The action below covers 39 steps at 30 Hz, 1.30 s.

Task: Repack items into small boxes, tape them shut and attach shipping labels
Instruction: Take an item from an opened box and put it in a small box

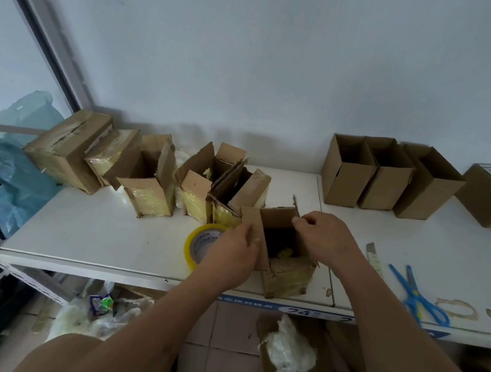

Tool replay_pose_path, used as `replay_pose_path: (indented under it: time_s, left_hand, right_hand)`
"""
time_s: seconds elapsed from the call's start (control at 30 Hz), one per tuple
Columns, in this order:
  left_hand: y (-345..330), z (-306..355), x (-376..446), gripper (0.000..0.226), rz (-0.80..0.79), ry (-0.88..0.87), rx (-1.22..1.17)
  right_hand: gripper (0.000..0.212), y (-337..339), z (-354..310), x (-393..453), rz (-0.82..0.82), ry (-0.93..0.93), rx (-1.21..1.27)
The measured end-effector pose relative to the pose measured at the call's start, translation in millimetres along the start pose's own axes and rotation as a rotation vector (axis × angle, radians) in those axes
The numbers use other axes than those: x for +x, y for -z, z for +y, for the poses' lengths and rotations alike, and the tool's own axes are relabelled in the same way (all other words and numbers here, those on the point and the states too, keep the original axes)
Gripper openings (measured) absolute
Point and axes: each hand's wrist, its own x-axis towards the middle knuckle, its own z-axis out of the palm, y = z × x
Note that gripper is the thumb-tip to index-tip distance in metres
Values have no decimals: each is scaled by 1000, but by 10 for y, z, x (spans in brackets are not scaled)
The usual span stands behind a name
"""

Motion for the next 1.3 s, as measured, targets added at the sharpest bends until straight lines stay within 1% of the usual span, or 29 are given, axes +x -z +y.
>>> replay_pose_path:
  time_s: [0.1, 0.17, 0.27, 0.33, 0.43, 0.53, 0.6, 0.63, 0.73, 0.8, 0.87, 0.97, 1.03, 1.07, 1.13, 1.23, 1.3]
  left_hand:
    - [-51, 44, 33, 41, 52, 29, -9]
    - [-103, 85, 41, 47, 69, 80, -62]
    - [-198, 128, 37, 47, 101, 93, -124]
    - [-227, 132, 48, 45, 118, 85, -149]
    - [-222, 90, 107, 45, 152, 83, -208]
    - [-196, 59, 180, 45, 190, 80, -186]
    - [-182, 35, 221, 42, 229, 55, -86]
    - [-169, 23, 238, 40, 273, 33, -4]
    - [-153, -9, 301, 36, 451, -62, 331]
    - [-126, 15, 327, 36, 499, -77, 479]
    - [-74, 73, 342, 35, 525, -49, 565]
    - [9, 281, 350, 31, 601, -104, 552]
    - [14, 462, 382, 27, 617, -189, 500]
    - [3, 547, 417, 27, 599, -228, 477]
    - [-44, 703, 513, 30, 532, -264, 396]
    - [-168, 881, 679, 34, 459, -256, 258]
    - [-260, 988, 778, 35, 432, -254, 198]
  right_hand:
    - [36, 69, 65, -3, 13, -61, 108]
    - [30, 85, 126, -2, 2, -143, 221]
    - [16, 49, 233, -29, -41, -361, 595]
    - [19, 6, 279, -47, -77, -459, 754]
    - [19, -74, 293, -27, -82, -470, 831]
    - [17, -130, 257, 28, -48, -440, 866]
    - [20, -165, 246, 78, -25, -404, 819]
    - [20, -175, 243, 105, -13, -382, 782]
    - [23, -166, 247, 159, -18, -351, 712]
    - [23, -117, 258, 174, -48, -359, 759]
    - [25, -37, 281, 175, -99, -355, 793]
    - [40, 141, 343, 243, -162, -345, 716]
    - [46, 284, 387, 356, -142, -323, 668]
    - [46, 358, 404, 421, -111, -300, 638]
    - [37, 501, 430, 549, 17, -214, 519]
    - [29, 640, 472, 800, 255, -48, 257]
    - [31, 690, 508, 1003, 358, 35, 102]
